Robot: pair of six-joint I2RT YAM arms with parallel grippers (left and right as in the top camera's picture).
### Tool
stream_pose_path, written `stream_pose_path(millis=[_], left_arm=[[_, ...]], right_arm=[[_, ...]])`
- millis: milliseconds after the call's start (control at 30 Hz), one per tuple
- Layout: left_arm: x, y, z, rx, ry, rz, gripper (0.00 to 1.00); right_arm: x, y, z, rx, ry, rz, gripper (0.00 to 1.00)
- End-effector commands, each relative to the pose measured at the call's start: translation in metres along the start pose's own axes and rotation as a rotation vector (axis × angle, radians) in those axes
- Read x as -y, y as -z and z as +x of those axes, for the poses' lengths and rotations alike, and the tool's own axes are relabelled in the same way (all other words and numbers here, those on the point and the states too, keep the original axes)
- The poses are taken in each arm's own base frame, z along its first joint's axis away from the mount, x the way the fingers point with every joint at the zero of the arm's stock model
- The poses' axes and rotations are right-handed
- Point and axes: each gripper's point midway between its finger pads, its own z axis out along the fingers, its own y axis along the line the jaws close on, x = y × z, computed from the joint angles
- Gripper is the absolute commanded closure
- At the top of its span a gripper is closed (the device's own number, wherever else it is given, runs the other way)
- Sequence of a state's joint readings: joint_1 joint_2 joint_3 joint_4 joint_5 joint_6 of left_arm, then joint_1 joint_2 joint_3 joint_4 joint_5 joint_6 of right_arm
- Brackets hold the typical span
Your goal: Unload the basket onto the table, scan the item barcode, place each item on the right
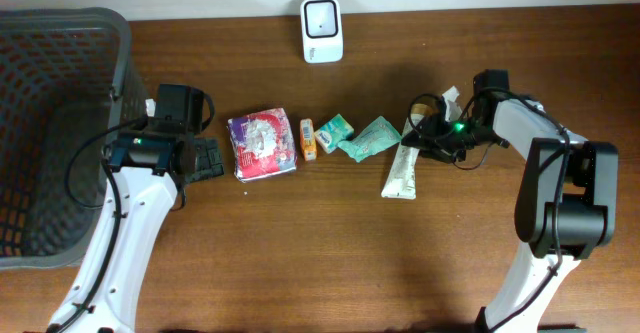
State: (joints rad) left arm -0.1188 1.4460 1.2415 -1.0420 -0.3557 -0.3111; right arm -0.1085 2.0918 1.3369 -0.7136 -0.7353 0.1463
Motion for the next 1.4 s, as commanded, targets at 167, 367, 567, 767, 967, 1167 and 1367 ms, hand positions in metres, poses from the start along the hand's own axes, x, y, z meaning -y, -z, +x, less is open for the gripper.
stream_pose_path(millis=[167,367,567,767,967,1167,1367], left_arm=[[-0.001,0.000,0.000,0.001,0.015,-0.001,0.01],[-0.001,0.000,0.000,0.001,0.015,-0.001,0.01],[-0.001,0.000,0.000,0.001,0.015,-0.001,0.01],[-0.001,0.000,0.000,0.001,0.015,-0.001,0.01],[-0.001,0.000,0.000,0.001,0.015,-0.001,0.01],[-0.001,0.000,0.000,0.001,0.015,0.000,0.01],[-0.001,0.000,0.000,0.001,0.015,0.000,0.01]], right_arm=[[-0.019,-0.028,0.006,-0.021,0.093,0.030,0.96],[-0.022,0.057,-0.020,0.108,0.070,0.394,0.96],[-0.072,0.051,0.004,0.017,0.253,0.247,0.96],[-0.205,0.067,0.023,0.008,0.533,-0.535,0.96],[-0.244,0.081,0.048,-0.066,0.566,-0.770,0.96],[-0.265,0.040,0.080,-0.163,0.620,-0.693,0.96],[-0.265,0.022,0.076,-0.148,0.612,-0.592,0.96]])
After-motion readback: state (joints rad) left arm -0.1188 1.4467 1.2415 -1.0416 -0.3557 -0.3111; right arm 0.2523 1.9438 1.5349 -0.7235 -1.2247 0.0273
